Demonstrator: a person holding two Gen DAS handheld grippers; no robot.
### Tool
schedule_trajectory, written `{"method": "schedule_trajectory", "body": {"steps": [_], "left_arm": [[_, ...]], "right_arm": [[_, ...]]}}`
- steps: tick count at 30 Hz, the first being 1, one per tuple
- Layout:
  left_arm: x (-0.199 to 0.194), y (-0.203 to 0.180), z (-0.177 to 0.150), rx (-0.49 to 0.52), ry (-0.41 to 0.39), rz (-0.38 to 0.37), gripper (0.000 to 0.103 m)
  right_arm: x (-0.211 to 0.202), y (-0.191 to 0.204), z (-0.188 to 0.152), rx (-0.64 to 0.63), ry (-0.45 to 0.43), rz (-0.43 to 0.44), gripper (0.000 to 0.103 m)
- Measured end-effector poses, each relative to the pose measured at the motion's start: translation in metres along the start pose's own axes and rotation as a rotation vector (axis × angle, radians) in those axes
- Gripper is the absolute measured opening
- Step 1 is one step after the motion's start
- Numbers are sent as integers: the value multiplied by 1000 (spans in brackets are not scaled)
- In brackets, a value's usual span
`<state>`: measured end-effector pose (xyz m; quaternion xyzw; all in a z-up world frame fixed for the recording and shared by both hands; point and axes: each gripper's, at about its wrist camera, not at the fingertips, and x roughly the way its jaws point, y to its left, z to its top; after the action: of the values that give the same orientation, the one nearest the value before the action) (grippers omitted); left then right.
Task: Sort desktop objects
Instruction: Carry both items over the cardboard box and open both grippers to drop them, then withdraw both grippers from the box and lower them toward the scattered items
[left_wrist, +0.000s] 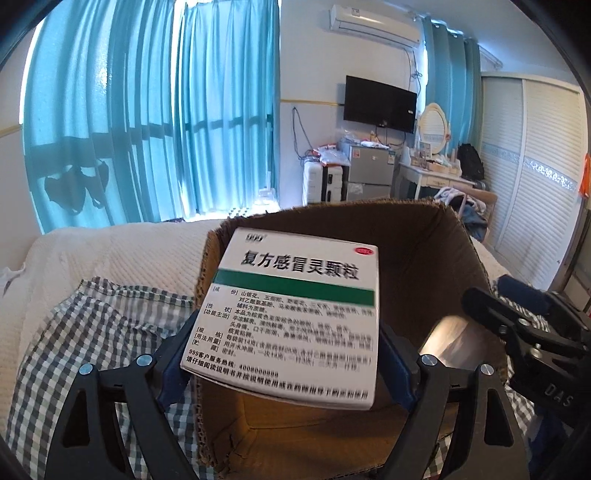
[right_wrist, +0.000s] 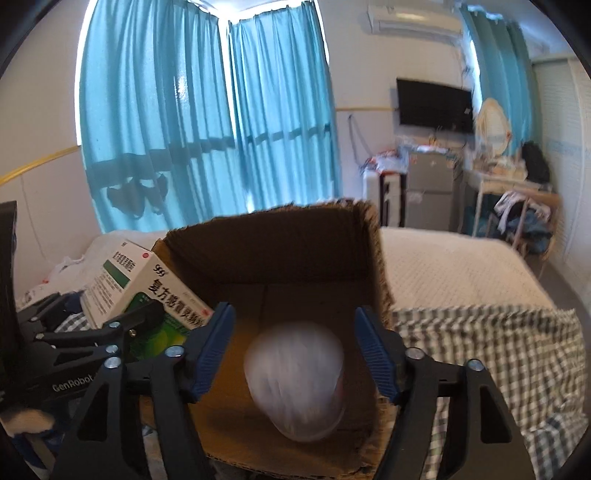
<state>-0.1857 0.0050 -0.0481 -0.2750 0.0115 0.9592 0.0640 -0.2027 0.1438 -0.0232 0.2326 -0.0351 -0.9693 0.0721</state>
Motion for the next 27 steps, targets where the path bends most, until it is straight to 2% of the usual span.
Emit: {"method": "schedule_trajectory", "body": {"steps": [2, 7, 11, 19, 27], "left_arm": [[-7, 2, 4, -6, -18, 10, 94], [-30, 5, 17, -20, -56, 18, 97], [-56, 9, 27, -30, -102, 21, 103], [-116, 12, 38, -52, -184, 28, 103], [-177, 11, 37, -39, -270, 94, 103]], "right_arm": [[-9, 0, 3, 8, -22, -3, 72], [-33, 0, 14, 27, -55, 1, 74], [-59, 5, 22, 28, -93, -3, 76], [-115, 15, 34, 31, -158, 3, 80], [-178, 27, 37, 31, -235, 19, 91]]}}
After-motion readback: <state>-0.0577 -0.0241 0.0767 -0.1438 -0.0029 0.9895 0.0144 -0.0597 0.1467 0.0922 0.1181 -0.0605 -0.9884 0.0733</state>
